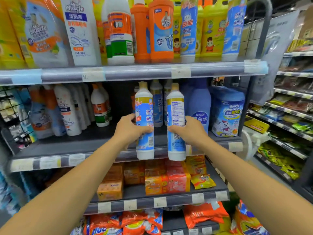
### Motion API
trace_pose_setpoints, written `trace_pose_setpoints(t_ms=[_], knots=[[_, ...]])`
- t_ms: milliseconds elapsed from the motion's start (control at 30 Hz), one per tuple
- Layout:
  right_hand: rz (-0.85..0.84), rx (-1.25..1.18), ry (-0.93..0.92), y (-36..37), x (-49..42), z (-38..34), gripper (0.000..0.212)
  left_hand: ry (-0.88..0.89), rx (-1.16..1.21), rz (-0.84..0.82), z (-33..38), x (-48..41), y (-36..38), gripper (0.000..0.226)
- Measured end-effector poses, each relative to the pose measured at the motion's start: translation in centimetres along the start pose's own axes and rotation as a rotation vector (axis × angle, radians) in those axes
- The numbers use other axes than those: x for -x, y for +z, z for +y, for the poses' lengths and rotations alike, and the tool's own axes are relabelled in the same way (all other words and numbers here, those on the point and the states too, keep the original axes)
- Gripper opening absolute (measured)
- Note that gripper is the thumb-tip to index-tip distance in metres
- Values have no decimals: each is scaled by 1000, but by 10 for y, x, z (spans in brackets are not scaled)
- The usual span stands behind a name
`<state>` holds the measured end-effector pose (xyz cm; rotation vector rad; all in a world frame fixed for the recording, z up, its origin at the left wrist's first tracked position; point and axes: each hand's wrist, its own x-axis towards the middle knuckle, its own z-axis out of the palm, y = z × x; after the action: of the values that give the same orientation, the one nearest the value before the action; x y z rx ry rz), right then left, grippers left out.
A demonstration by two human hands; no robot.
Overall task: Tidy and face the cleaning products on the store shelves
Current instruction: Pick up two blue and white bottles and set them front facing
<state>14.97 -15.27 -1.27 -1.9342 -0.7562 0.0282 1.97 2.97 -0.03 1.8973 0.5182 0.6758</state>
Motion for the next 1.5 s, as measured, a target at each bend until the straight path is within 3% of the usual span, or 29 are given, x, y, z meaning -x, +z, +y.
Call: trace_pose_setpoints(t_ms=[433, 767, 1200, 1500], knots=[[97, 75, 119, 20, -84, 6, 49, -111, 117, 9, 4, -71, 21, 44], [257, -60, -9, 45, -115, 26, 54, 42, 79, 88, -17, -110, 43, 54], [281, -249, 5, 68, -138, 48, 58, 83, 85, 131, -32, -131, 71, 54], [182, -202, 108, 82, -131, 75, 56, 62, 68, 73, -36, -137, 87, 75]])
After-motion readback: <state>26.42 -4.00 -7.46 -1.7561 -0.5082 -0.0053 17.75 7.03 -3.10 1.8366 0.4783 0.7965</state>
